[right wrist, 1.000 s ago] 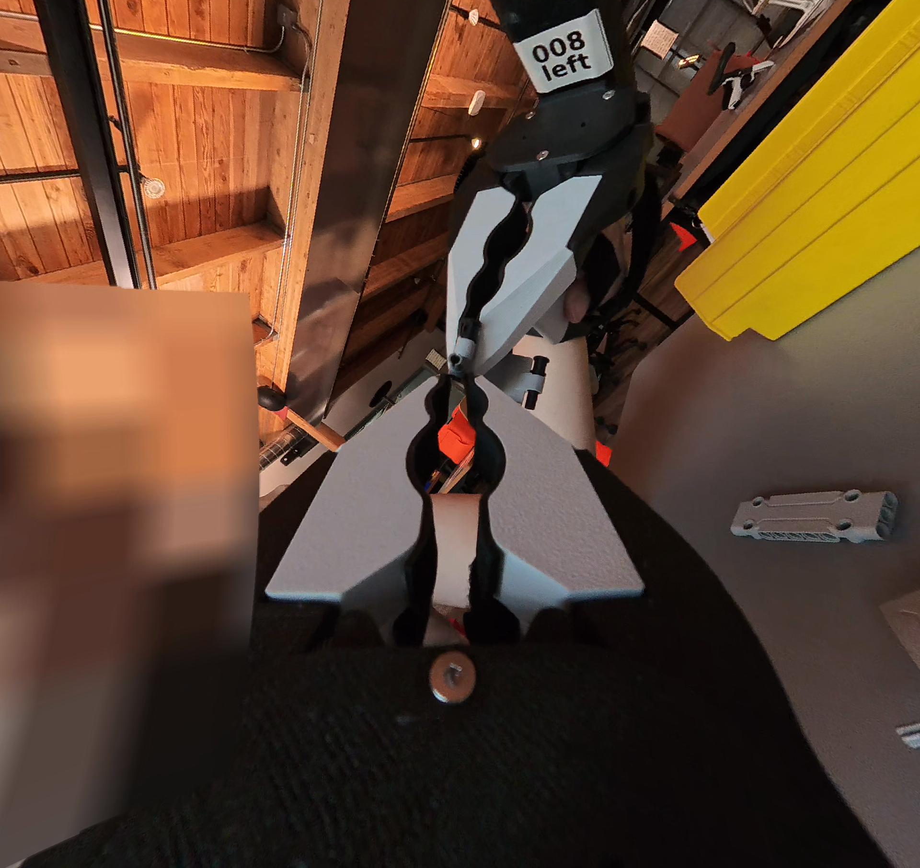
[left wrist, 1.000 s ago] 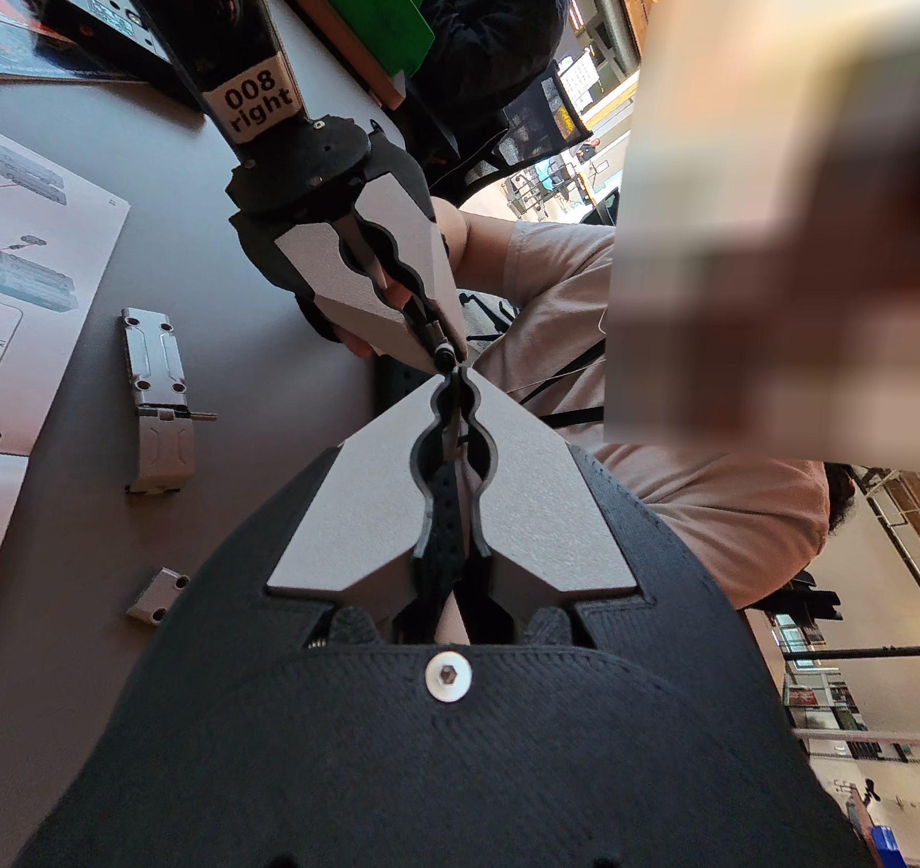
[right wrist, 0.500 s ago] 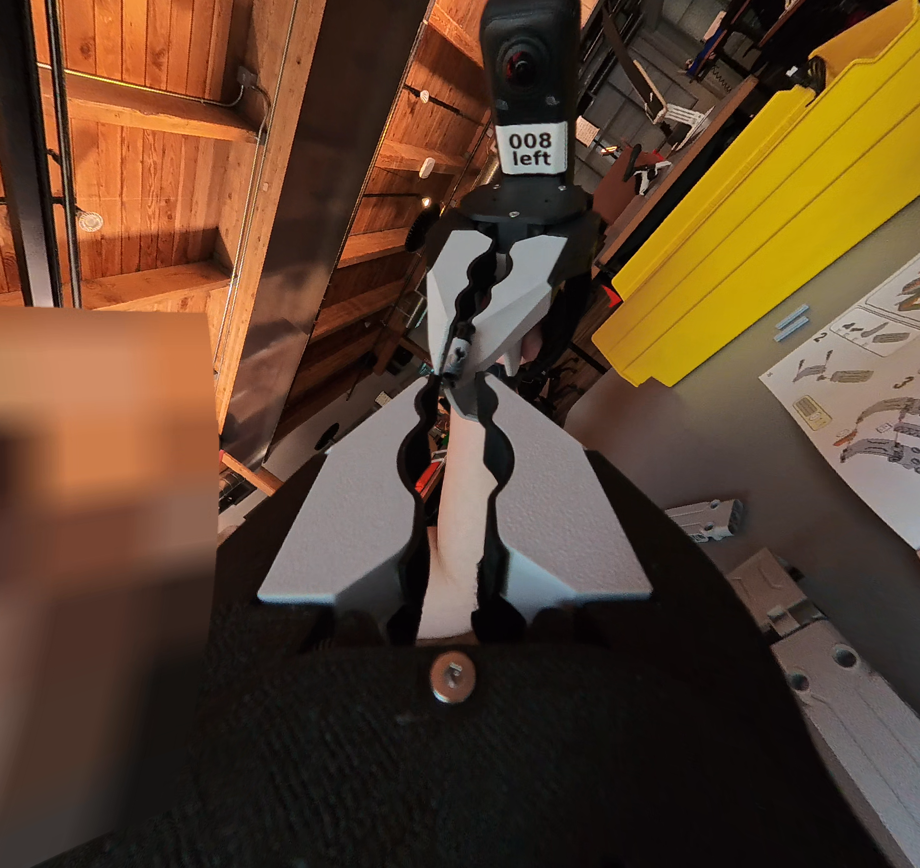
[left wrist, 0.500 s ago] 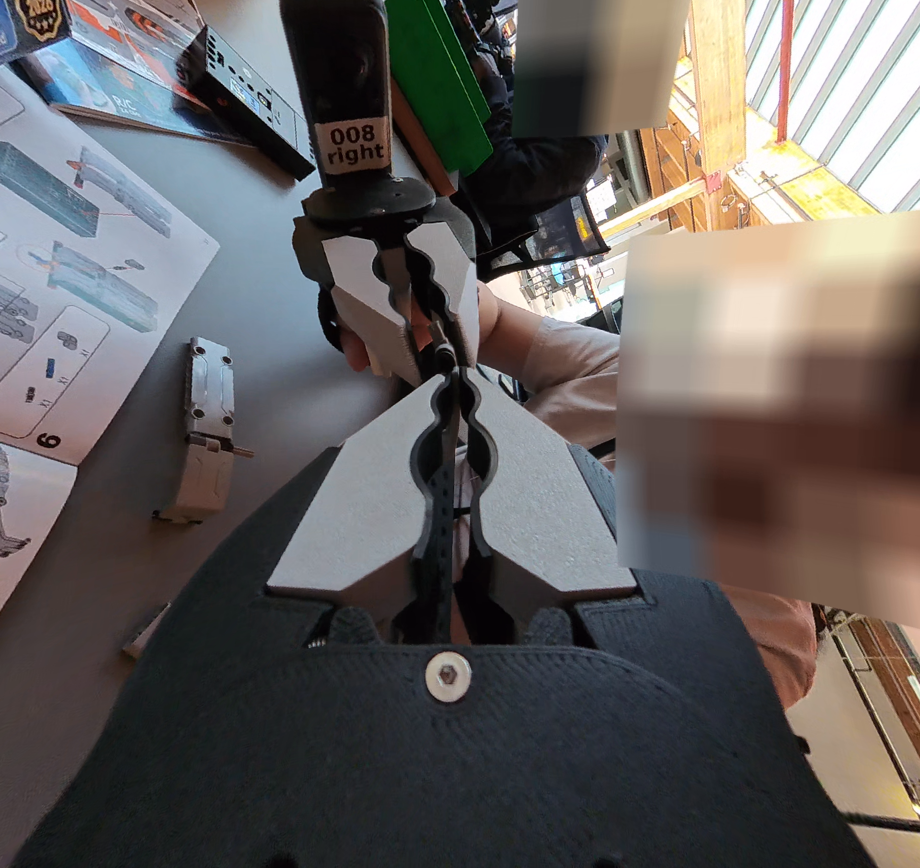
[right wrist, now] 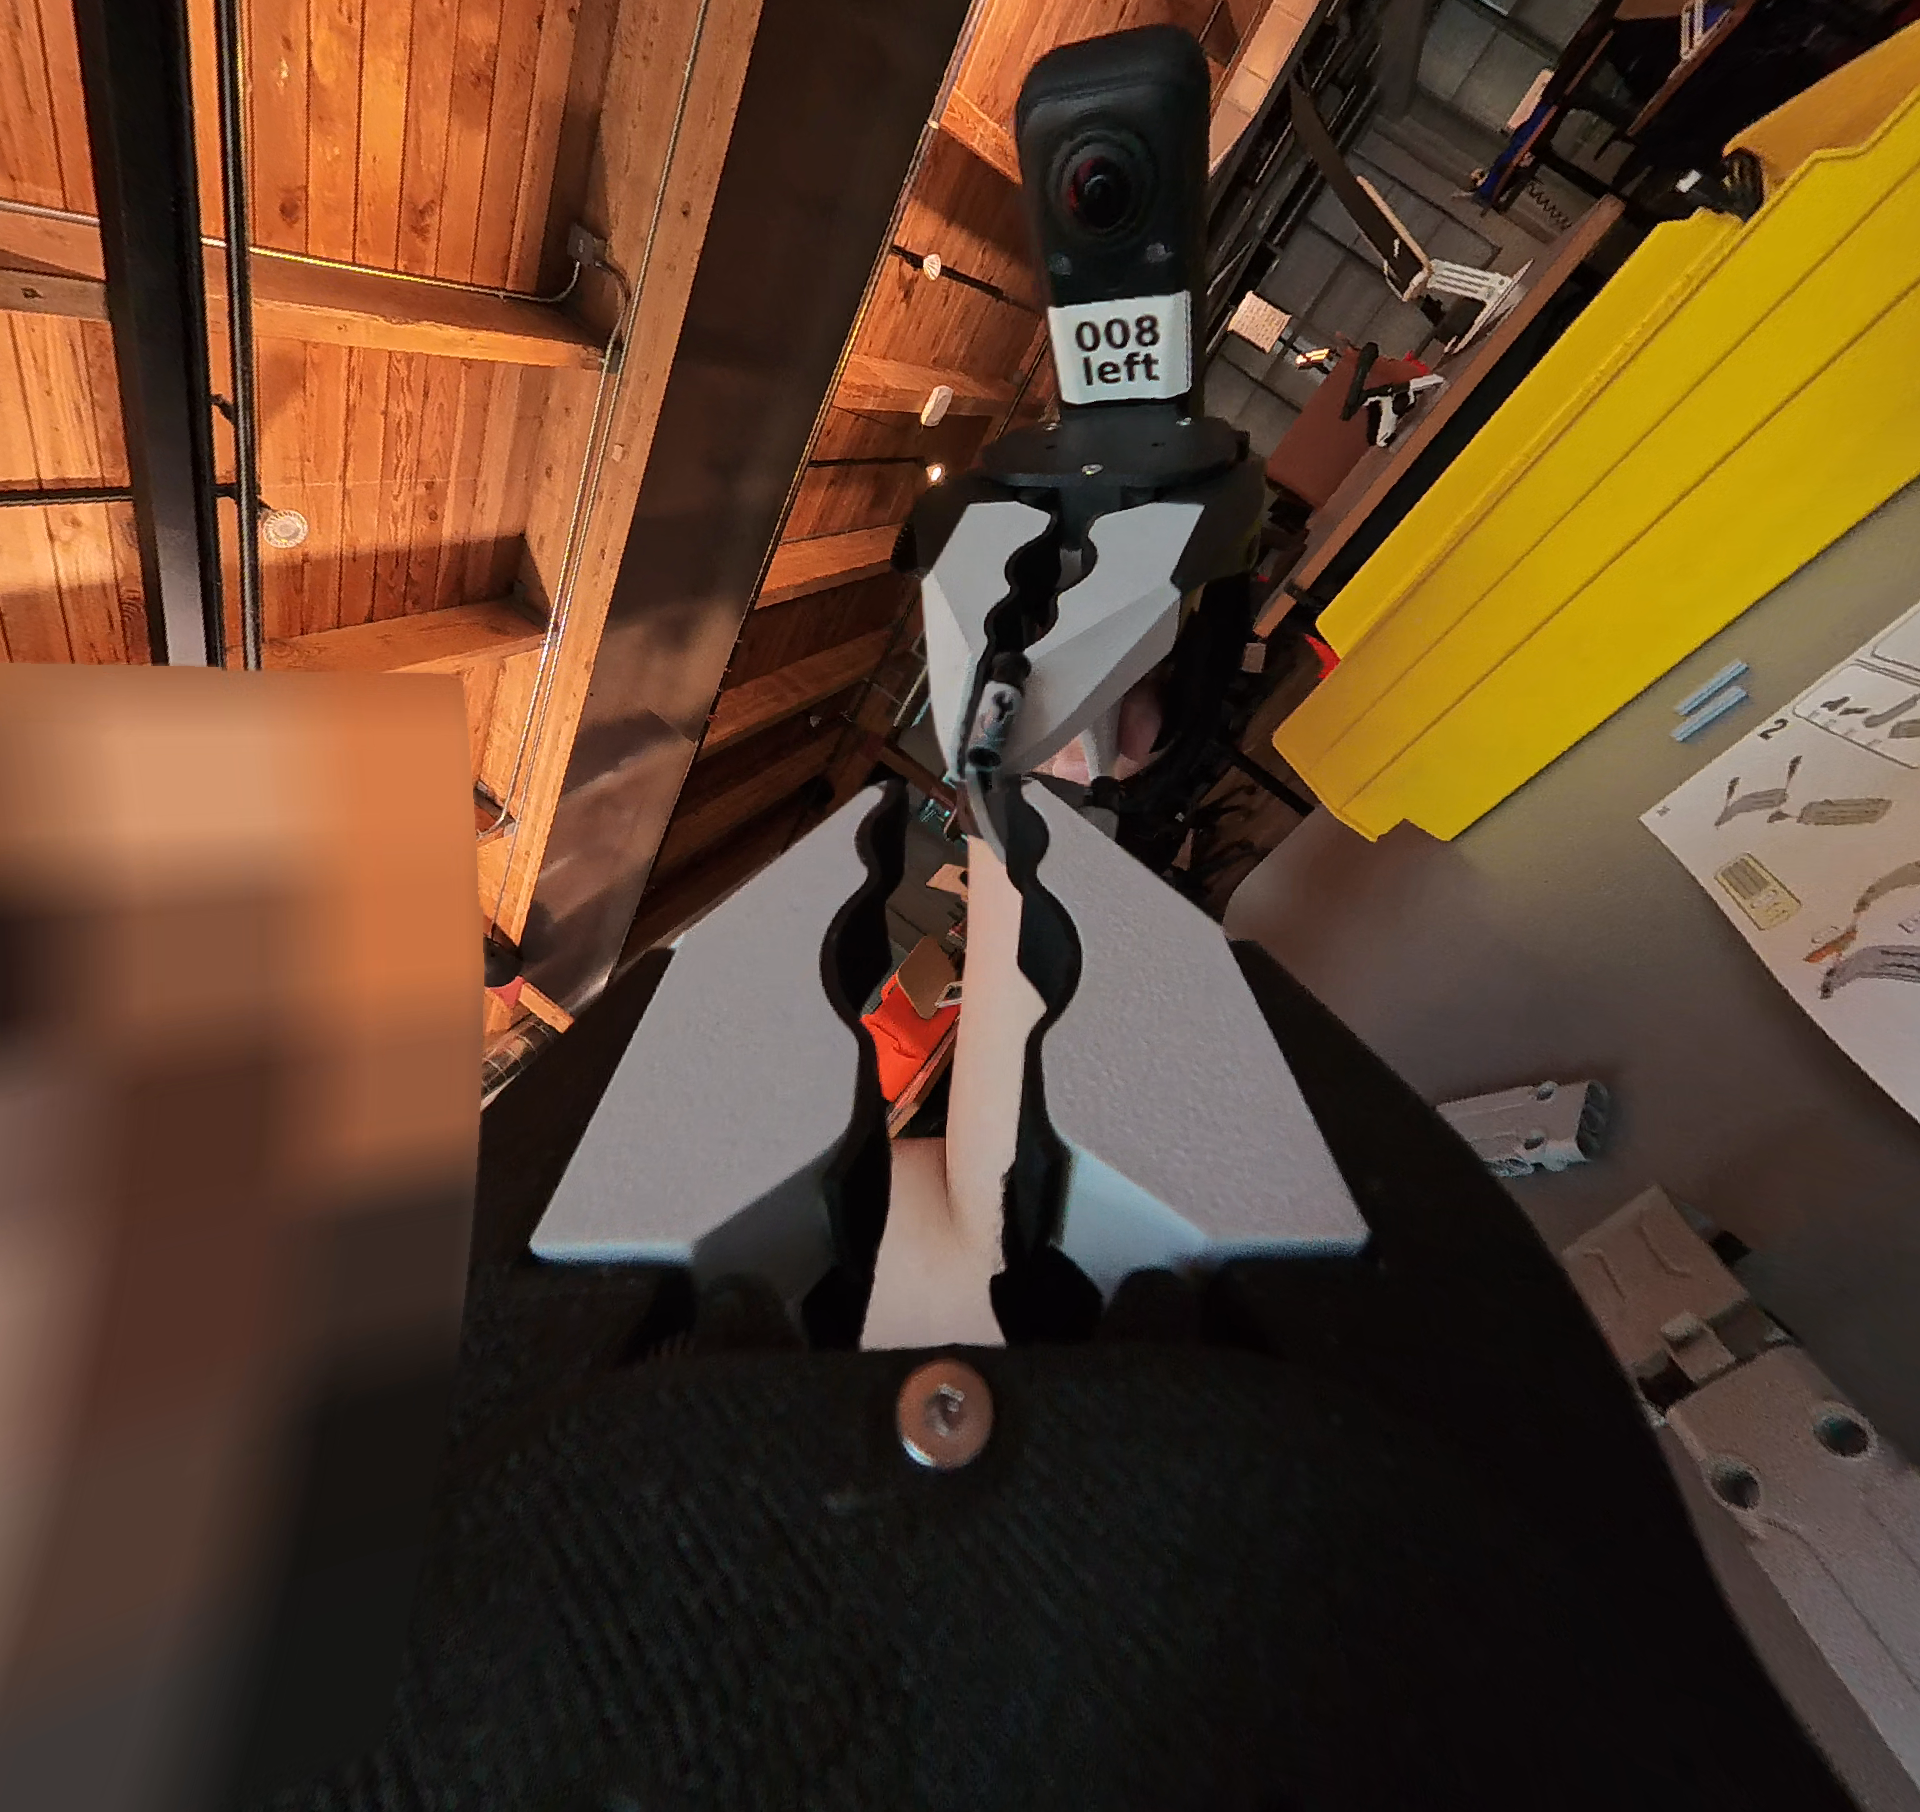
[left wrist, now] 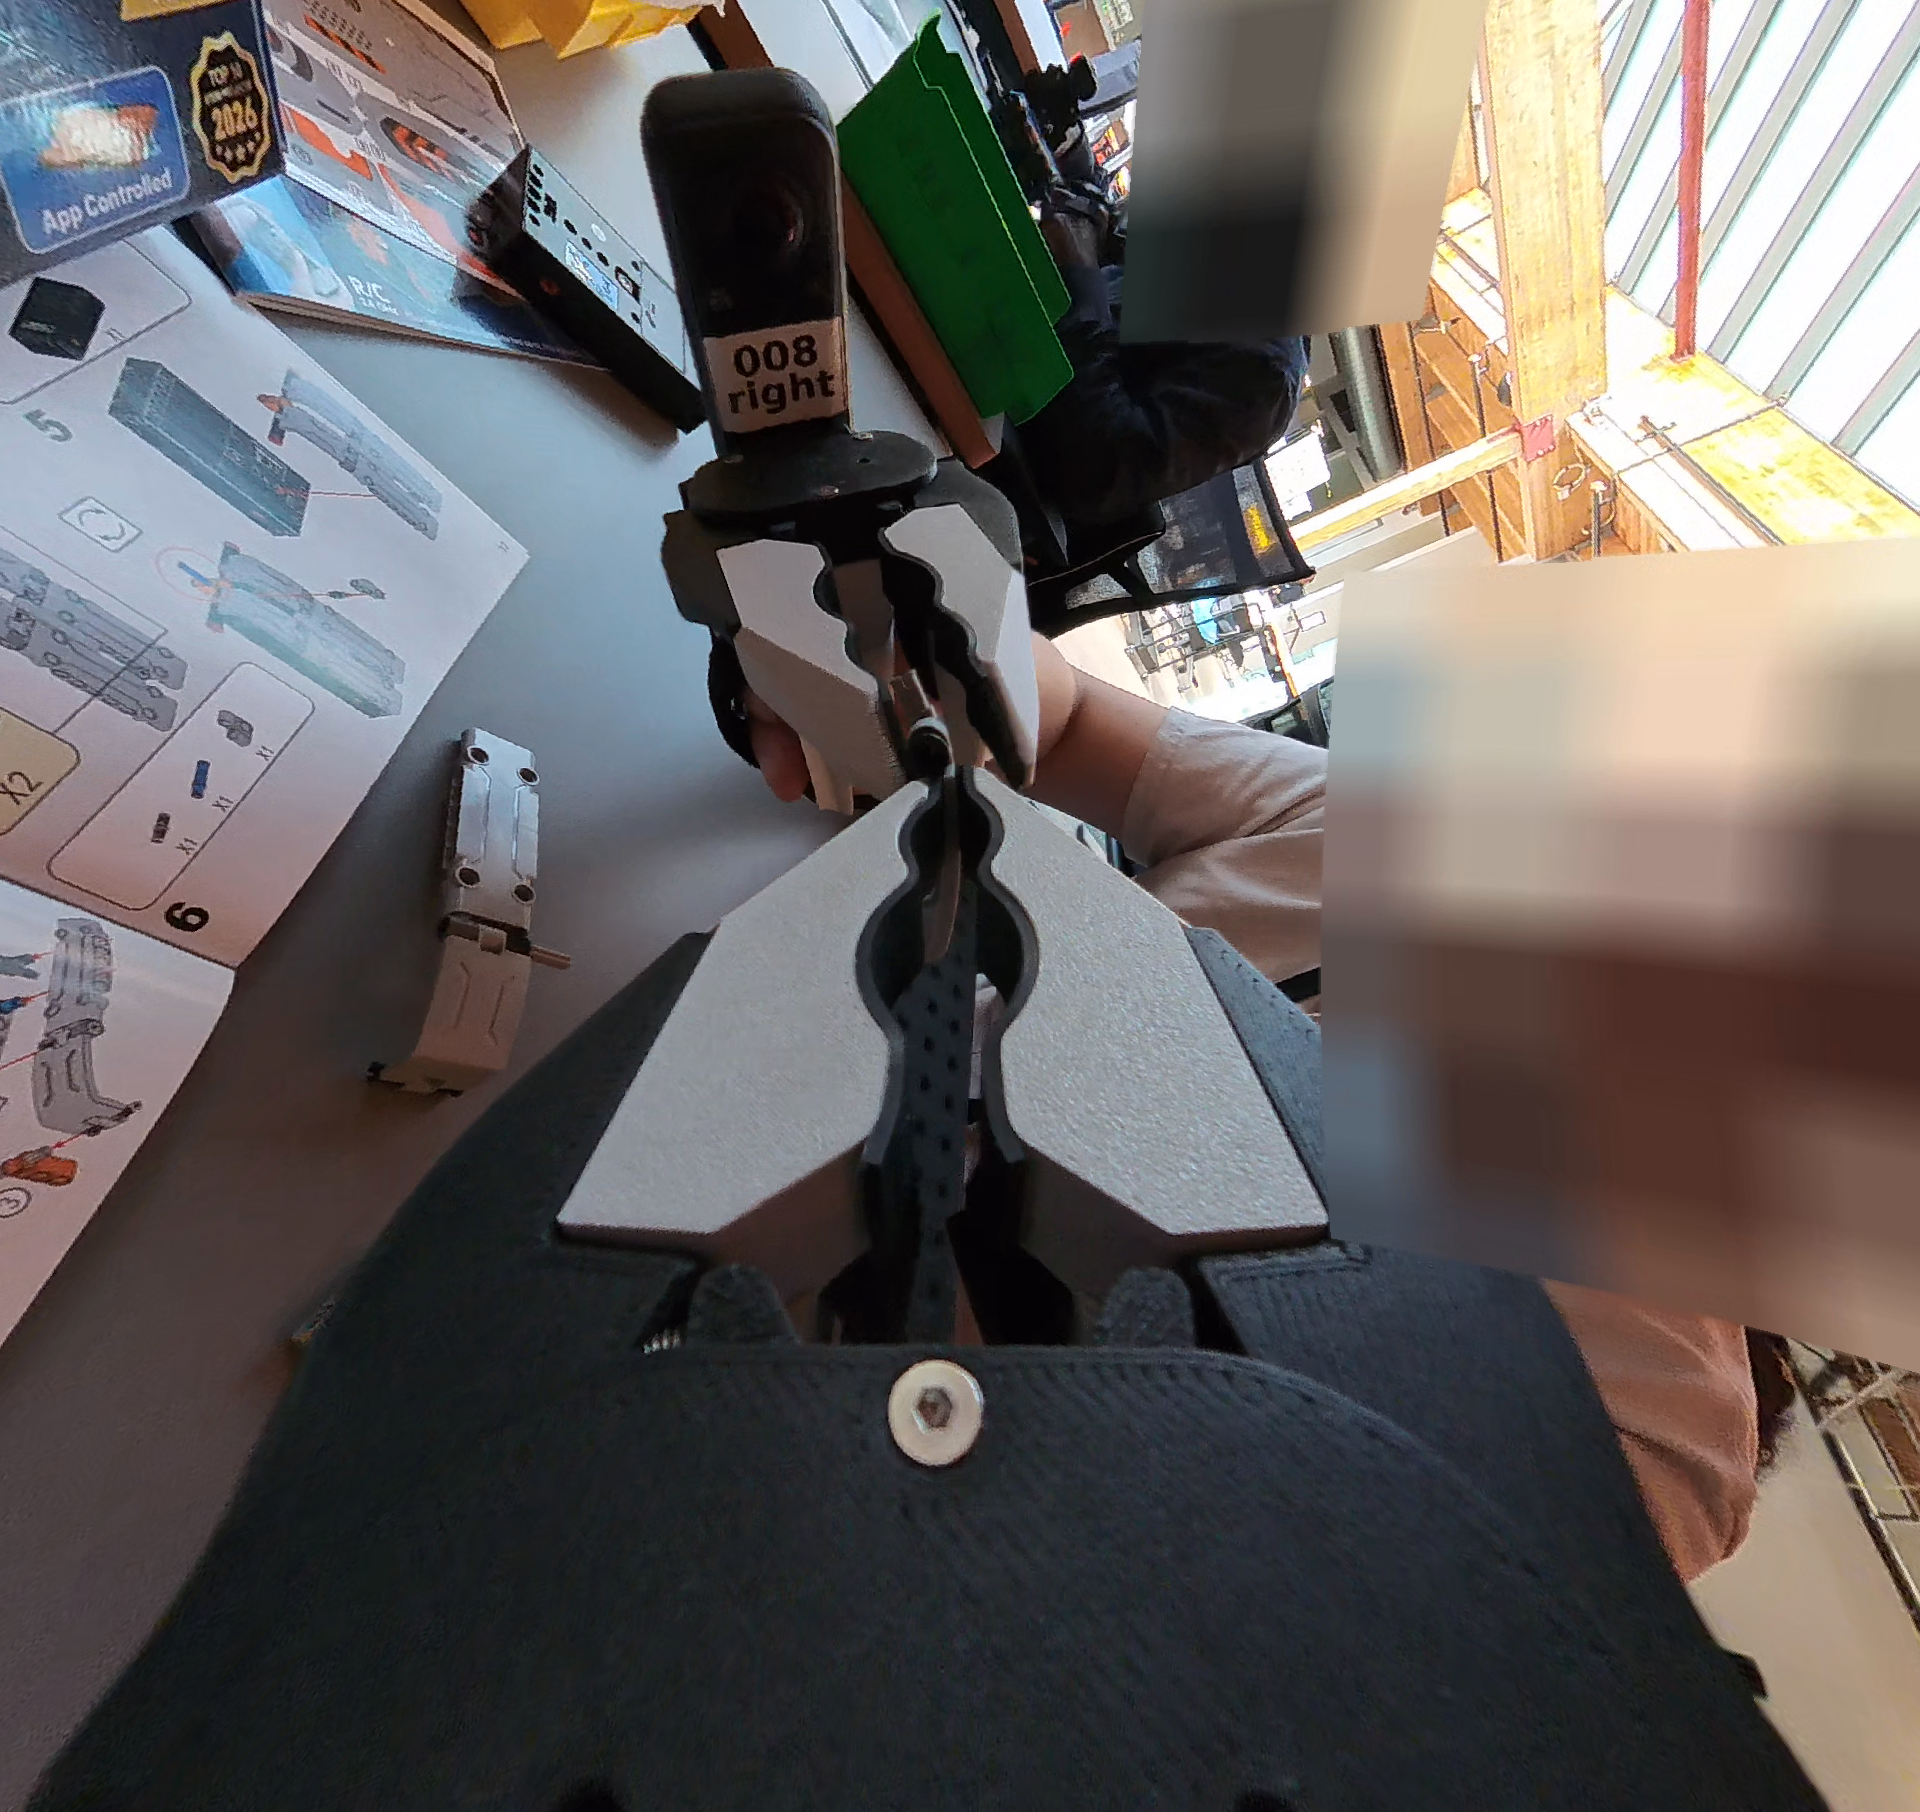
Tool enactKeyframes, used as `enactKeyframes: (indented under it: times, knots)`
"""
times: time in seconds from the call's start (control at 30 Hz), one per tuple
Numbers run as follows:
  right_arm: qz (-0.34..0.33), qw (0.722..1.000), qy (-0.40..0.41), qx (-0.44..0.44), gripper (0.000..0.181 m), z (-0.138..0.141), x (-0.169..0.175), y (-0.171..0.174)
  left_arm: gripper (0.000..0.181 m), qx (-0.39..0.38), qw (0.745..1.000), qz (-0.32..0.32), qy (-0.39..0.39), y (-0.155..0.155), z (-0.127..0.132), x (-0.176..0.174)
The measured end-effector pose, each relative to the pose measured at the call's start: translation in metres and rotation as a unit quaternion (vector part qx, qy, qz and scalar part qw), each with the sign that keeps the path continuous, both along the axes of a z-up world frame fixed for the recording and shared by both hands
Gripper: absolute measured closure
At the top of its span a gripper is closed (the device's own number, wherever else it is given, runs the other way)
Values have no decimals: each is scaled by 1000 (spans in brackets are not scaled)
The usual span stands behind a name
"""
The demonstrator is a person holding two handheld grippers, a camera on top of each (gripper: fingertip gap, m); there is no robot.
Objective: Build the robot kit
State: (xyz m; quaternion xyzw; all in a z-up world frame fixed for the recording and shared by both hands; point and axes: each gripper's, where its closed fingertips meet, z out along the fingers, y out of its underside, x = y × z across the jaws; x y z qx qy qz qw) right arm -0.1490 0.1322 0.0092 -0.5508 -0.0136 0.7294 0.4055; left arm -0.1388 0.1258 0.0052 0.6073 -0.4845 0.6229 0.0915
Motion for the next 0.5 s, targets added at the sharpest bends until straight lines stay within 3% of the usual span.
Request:
enactKeyframes:
  times: [0.03,0.2,0.33,0.5]
  knots:
    - [-4,1000,3,2,164,1,0,0,181,5,1000,-4,0,0,-1,-3]
    - [-10,1000,21,-5,164,2,4,2,181,76,994,-72,11,-19,-11,-25]
    - [7,1000,-9,23,164,5,-5,-5,181,80,994,-67,-22,-24,6,-22]
    - [12,998,-36,49,165,8,-9,-11,181,85,994,-68,-3,-27,2,-20]
